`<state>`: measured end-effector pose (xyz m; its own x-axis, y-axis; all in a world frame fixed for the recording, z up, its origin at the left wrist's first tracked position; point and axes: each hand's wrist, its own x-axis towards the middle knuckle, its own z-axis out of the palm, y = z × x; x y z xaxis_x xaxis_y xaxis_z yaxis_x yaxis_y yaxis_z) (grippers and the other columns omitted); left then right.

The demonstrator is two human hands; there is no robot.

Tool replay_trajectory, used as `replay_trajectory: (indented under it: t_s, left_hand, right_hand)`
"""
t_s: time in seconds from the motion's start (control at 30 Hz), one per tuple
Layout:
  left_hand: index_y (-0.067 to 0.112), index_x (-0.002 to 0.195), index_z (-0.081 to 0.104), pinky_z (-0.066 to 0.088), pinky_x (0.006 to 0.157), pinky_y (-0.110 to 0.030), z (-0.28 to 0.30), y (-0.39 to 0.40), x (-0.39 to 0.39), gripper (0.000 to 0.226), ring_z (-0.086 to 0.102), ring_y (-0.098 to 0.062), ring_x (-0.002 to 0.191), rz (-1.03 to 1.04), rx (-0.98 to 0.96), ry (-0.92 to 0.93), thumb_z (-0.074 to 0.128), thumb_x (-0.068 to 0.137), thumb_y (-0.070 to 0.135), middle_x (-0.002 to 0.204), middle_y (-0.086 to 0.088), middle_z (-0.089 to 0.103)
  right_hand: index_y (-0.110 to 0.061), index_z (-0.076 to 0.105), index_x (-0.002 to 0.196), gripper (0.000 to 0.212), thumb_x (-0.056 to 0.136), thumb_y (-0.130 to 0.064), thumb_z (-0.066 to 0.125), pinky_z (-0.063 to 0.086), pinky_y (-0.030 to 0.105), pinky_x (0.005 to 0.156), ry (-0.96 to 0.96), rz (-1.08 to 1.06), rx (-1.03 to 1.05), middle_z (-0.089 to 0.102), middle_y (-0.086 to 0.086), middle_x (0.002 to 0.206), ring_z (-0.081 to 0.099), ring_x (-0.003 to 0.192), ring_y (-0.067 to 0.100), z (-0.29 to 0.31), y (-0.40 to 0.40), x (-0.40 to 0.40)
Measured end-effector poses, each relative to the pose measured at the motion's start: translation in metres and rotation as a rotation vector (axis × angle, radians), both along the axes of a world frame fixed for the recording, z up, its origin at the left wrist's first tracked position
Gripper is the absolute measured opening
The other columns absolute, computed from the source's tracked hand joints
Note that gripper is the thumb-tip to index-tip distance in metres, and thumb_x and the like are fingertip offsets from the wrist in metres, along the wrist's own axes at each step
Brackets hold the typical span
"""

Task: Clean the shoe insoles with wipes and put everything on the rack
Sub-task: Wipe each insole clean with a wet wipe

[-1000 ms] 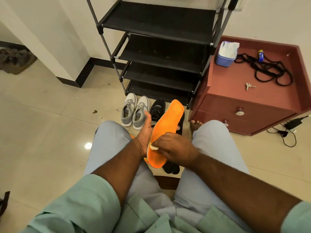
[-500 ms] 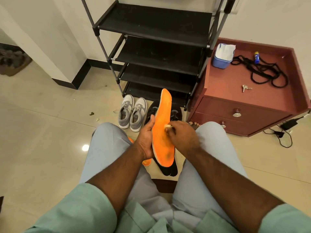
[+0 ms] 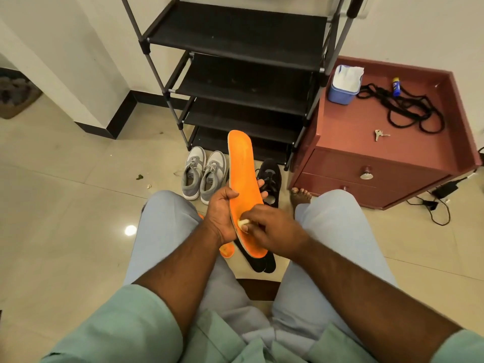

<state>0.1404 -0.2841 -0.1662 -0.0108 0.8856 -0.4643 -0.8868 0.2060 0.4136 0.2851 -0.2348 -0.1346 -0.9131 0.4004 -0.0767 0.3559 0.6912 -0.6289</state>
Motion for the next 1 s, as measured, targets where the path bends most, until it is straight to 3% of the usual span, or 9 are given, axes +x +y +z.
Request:
replay_trajectory:
  t_s: [0.07,0.17,0.3,0.5,0.57,0.63,0.77,0.9,1.0]
  left_hand:
    - [0.011,0.15,0.039,0.048,0.098,-0.048,-0.002,0.002,0.0,0.111,0.057,-0.03,0.123,0.031,0.015,0.044,0.077,0.046,0.021,0.14,-0.013,0.056]
    - [0.02,0.149,0.04,0.05,0.094,-0.05,-0.006,0.004,0.004,0.089,0.056,-0.036,0.124,0.141,0.001,0.119,0.055,0.061,0.013,0.136,-0.019,0.058]
    - [0.009,0.143,0.047,0.048,0.093,-0.047,0.001,0.004,0.009,0.078,0.055,-0.035,0.124,0.133,-0.102,0.112,0.048,0.067,0.027,0.136,-0.018,0.056]
    - [0.003,0.142,0.047,0.051,0.09,-0.046,-0.002,0.003,0.012,0.086,0.057,-0.036,0.118,0.203,-0.213,0.141,0.057,0.076,0.057,0.146,-0.026,0.046]
    - [0.002,0.136,0.052,0.051,0.088,-0.046,-0.001,0.003,0.013,0.087,0.058,-0.036,0.114,0.196,-0.249,0.121,0.058,0.073,0.061,0.143,-0.027,0.049]
    - [0.005,0.129,0.056,0.052,0.087,-0.046,0.0,0.003,0.014,0.085,0.06,-0.035,0.11,0.195,-0.252,0.103,0.056,0.07,0.067,0.132,-0.026,0.056]
    - [0.013,0.124,0.061,0.047,0.091,-0.047,-0.002,0.005,0.019,0.077,0.062,-0.03,0.093,0.259,-0.168,0.129,0.057,0.073,0.071,0.102,-0.013,0.064]
    - [0.017,0.129,0.059,0.051,0.089,-0.047,-0.003,0.006,0.017,0.071,0.063,-0.032,0.092,0.207,-0.108,0.134,0.046,0.084,0.069,0.097,-0.011,0.065]
    - [0.016,0.124,0.06,0.051,0.09,-0.049,-0.002,0.006,0.017,0.075,0.065,-0.033,0.096,0.153,-0.098,0.157,0.04,0.081,0.074,0.106,-0.014,0.066]
  right_hand:
    - [-0.016,0.06,0.12,0.028,0.096,-0.024,0.048,0.048,0.034,0.086,-0.113,-0.151,0.013,0.06,0.002,0.116,0.057,0.102,0.019,-0.002,0.011,-0.002]
    - [-0.017,0.061,0.12,0.028,0.096,-0.024,0.049,0.05,0.035,0.087,-0.304,-0.203,0.062,0.06,0.002,0.117,0.056,0.101,0.019,-0.004,0.028,-0.001]
    - [-0.017,0.068,0.109,0.02,0.093,-0.022,0.058,0.048,0.027,0.082,-0.026,-0.182,-0.387,0.064,-0.006,0.104,0.058,0.095,0.01,0.003,0.006,0.001]
    - [-0.019,0.063,0.119,0.027,0.094,-0.027,0.055,0.05,0.032,0.083,-0.196,-0.368,-0.2,0.064,-0.001,0.113,0.058,0.096,0.013,-0.006,0.016,-0.005]
    - [-0.016,0.067,0.111,0.021,0.093,-0.021,0.058,0.048,0.023,0.08,-0.128,-0.266,-0.375,0.065,-0.004,0.106,0.057,0.091,0.007,-0.004,0.01,-0.007]
    - [-0.014,0.069,0.104,0.015,0.091,-0.018,0.061,0.047,0.018,0.073,-0.07,-0.294,-0.559,0.066,-0.006,0.096,0.059,0.086,0.005,0.001,0.006,-0.006]
    - [-0.016,0.067,0.113,0.023,0.093,-0.022,0.059,0.049,0.028,0.077,-0.158,-0.438,-0.316,0.066,0.0,0.107,0.059,0.091,0.011,-0.006,0.022,-0.004]
    - [-0.008,0.071,0.1,0.016,0.086,-0.014,0.067,0.047,0.017,0.065,0.007,-0.356,-0.726,0.067,-0.001,0.088,0.059,0.069,0.0,0.002,0.012,-0.005]
    - [-0.015,0.068,0.112,0.024,0.089,-0.023,0.064,0.048,0.026,0.079,-0.077,-0.452,-0.378,0.067,-0.001,0.107,0.059,0.09,0.008,-0.009,0.025,-0.005]
